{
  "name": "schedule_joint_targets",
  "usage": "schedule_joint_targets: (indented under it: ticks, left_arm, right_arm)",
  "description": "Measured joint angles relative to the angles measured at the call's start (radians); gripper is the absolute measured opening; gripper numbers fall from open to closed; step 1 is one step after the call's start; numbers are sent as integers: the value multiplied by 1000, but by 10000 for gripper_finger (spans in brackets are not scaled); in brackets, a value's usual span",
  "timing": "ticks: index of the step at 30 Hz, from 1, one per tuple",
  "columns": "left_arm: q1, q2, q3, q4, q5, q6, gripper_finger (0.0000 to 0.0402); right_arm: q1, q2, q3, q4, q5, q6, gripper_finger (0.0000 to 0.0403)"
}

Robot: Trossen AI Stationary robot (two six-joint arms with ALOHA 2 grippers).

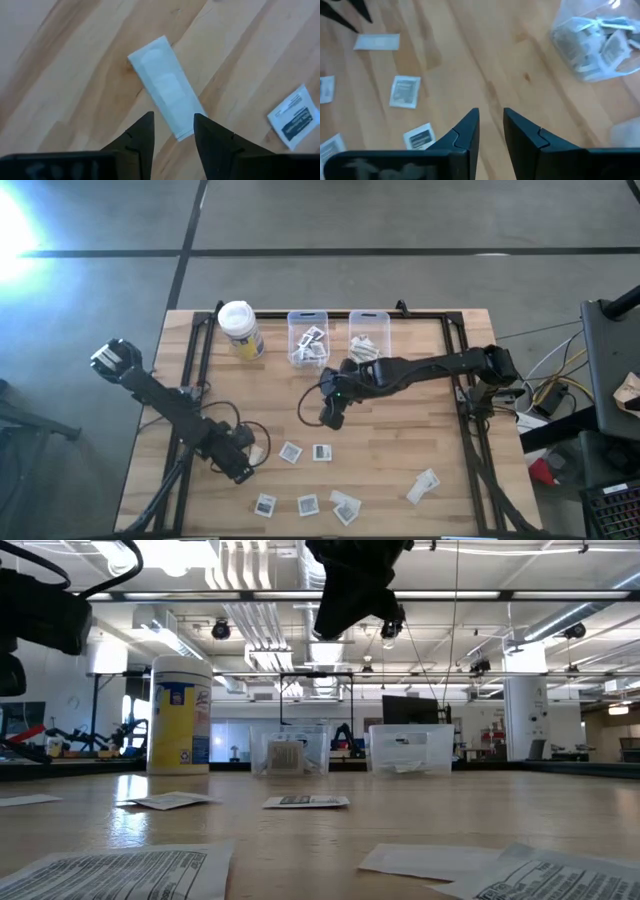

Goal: Pick & Place First Aid Supplies
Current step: Put the bandage into the right transparent bin

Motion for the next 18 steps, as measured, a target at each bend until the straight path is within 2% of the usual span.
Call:
schedule_joint_targets:
  ticks: [10,18]
  left_arm:
    - [-2,57,0,54,19,-39,145]
    - [-2,99,0,57,24,-56,152]
  right_arm:
    - [63,0,0,-1,0,28,68]
    - [68,0,0,-1,1,26,74]
